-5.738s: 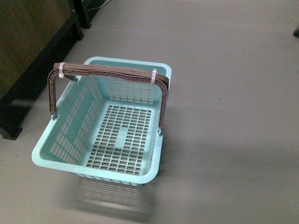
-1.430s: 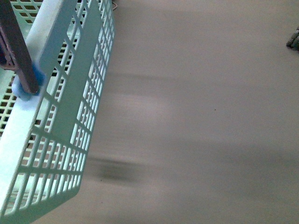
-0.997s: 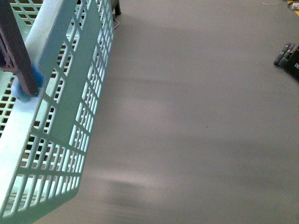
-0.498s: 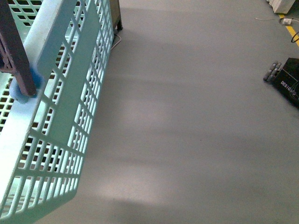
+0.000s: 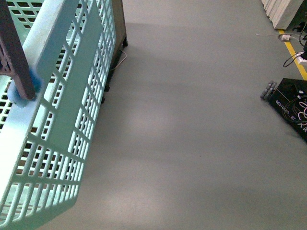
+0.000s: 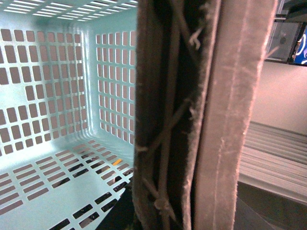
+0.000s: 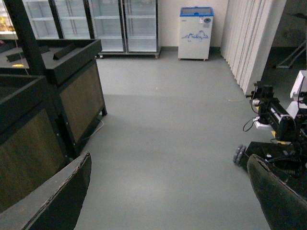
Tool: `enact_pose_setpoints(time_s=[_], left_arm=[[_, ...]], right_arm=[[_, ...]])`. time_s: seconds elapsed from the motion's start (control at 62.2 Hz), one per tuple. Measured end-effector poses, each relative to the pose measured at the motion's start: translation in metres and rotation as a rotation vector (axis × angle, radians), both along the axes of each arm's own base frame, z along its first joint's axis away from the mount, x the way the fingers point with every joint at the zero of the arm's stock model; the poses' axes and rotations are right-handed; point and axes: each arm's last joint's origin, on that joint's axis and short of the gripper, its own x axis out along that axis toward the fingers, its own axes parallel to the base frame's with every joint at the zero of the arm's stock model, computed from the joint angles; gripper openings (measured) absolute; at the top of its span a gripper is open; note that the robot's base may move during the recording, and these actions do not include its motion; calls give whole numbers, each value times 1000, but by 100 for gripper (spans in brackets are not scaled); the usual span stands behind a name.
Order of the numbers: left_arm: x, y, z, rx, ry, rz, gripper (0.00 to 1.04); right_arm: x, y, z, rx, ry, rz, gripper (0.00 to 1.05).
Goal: Pick mango and avocado into basket
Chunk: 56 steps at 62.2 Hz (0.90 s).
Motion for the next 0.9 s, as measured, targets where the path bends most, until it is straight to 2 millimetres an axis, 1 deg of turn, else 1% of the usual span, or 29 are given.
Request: enact_pose_setpoints(time_s=[0.418, 0.546, 0.9], left_arm=[[0, 0, 0, -1, 0, 0, 16], [0, -2, 0, -11, -1, -23, 16], [0, 0, 0, -5, -1, 3, 16]], right_arm=[[0, 0, 0, 1, 0, -2, 96], [0, 0, 0, 0, -1, -2, 96], [0, 0, 0, 0, 2, -1, 96]])
